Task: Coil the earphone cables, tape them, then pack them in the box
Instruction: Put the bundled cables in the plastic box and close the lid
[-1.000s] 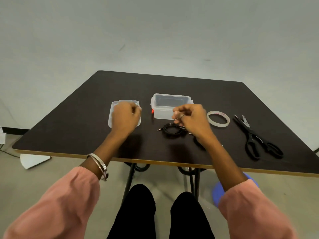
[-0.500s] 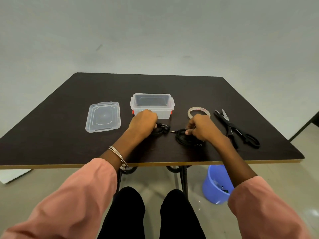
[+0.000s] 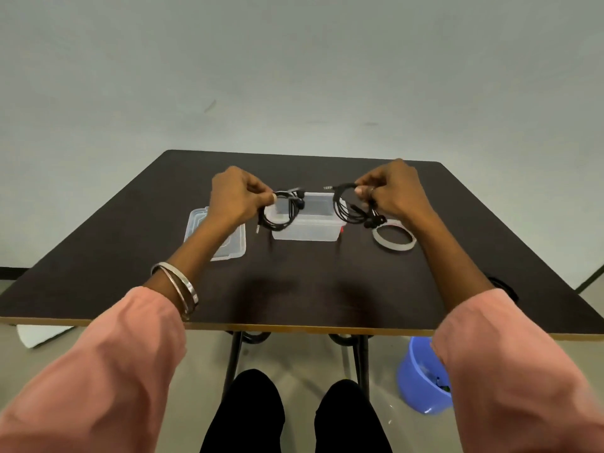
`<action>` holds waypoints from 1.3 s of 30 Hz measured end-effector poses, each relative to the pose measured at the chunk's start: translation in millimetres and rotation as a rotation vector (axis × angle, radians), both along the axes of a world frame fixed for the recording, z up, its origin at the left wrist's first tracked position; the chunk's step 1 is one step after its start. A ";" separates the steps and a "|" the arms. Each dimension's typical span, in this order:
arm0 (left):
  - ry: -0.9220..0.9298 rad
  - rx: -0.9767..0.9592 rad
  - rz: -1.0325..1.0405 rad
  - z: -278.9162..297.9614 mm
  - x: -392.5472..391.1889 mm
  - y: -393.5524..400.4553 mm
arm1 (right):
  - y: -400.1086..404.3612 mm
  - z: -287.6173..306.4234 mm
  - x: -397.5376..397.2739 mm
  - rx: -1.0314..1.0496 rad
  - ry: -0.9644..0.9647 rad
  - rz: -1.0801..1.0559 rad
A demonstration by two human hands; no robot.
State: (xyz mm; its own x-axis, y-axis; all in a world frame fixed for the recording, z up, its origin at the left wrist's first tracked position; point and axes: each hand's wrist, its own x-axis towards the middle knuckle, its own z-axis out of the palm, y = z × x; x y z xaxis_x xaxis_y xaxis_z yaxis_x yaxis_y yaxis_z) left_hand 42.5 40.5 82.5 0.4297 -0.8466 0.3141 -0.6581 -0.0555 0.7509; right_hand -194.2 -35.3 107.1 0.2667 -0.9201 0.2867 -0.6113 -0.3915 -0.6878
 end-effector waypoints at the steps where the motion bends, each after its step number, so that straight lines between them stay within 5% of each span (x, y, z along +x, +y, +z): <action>1: 0.019 -0.028 0.027 3.2 6.2 -2.8 | -8.7 1.1 8.6 -0.009 0.001 0.011; 12: 0.169 -0.092 0.161 -3.5 34.9 -26.0 | -66.0 -37.2 90.6 -0.110 0.511 0.215; 16: 0.168 -0.076 0.152 -11.0 35.5 -29.3 | -64.9 -54.5 100.5 -0.265 0.781 0.158; 20: 0.143 -0.052 0.144 -13.9 31.6 -32.6 | -72.4 -61.7 100.2 -0.266 0.847 0.126; 25: 0.118 -0.021 0.136 -14.2 23.7 -38.8 | -72.3 -61.2 94.9 -0.136 0.760 0.148; 36: 0.129 0.012 0.106 -15.5 -2.0 -73.5 | -77.4 -28.0 54.7 -0.033 -0.041 0.066; 39: 0.069 0.053 0.071 -24.5 -15.6 -87.5 | -78.5 -34.1 36.0 -0.015 -0.126 -0.007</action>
